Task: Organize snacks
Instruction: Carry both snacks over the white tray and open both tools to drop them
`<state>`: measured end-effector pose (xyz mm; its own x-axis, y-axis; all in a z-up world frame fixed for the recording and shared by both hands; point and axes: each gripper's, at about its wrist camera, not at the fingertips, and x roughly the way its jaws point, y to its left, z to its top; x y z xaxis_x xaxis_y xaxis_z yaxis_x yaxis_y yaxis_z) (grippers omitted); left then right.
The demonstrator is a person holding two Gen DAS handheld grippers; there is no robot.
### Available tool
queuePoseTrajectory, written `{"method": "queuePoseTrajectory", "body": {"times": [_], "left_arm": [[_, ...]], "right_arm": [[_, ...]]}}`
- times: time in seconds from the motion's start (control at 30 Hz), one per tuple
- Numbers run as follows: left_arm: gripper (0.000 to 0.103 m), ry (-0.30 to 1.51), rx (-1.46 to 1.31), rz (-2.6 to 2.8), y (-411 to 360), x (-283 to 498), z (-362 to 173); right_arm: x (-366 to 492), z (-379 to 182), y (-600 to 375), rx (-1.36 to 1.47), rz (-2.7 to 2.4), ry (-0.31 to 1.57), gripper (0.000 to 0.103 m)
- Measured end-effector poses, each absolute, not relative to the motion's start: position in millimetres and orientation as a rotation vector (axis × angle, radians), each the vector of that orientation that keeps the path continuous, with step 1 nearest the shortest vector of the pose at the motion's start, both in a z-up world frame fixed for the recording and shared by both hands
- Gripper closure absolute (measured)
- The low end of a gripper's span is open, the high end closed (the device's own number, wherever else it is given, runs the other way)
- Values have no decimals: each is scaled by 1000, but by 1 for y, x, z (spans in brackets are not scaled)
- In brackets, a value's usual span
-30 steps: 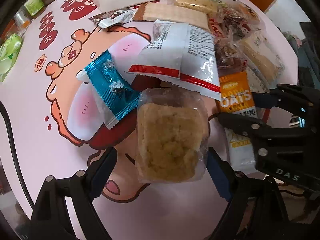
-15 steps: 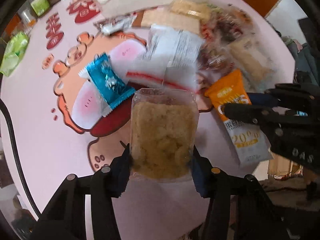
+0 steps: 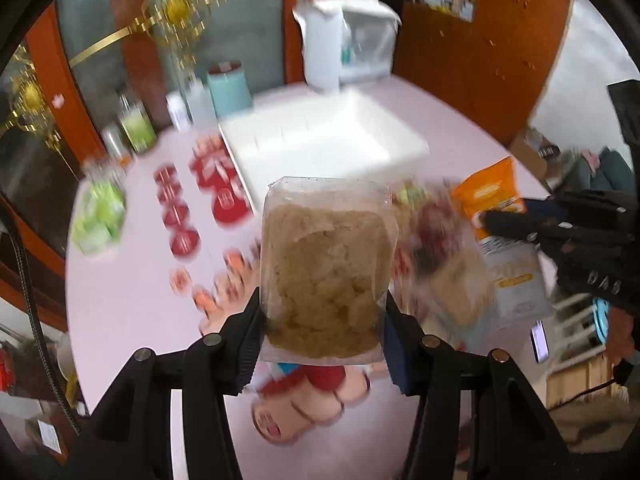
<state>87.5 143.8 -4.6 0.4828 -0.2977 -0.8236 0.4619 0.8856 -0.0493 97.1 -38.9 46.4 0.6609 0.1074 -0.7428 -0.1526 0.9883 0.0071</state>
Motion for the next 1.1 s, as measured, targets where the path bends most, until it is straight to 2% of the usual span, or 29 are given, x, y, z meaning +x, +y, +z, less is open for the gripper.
{"method": "queuePoseTrajectory", "body": {"times": [0.23,0.4,0.6,0.73,0.8,0.83,0.87,0.93,1.03,1.1], "left_arm": [[52,898,160,-345,115,159,36],[52,904,151,-266,89,224,29],[52,974,61,-189,63,301,-17],[51,1031,39,-149,49,326,-53],[41,1077,42,-133,43,337,-70],[27,1089,39,-125,41,339,-77],[20,1092,32,-115,39,340,-81],[18,1099,26,-101,37,340,-86],[4,1104,20,-95,35,335,-89],[3,1102,19,-83,37,330,-87]], "right_arm": [[192,65,-91,16,159,779,85],[271,27,-121,71,195,852,85],[340,-40,-128,75,223,999,81],[361,-72,-126,66,223,1069,58],[364,-80,-125,76,253,1077,56],[364,-81,-126,81,264,1077,56],[364,-82,-126,79,272,1073,56],[362,-81,-128,74,275,1062,56],[356,-79,-133,72,280,1041,56],[351,-76,-137,72,281,1029,56]]}}
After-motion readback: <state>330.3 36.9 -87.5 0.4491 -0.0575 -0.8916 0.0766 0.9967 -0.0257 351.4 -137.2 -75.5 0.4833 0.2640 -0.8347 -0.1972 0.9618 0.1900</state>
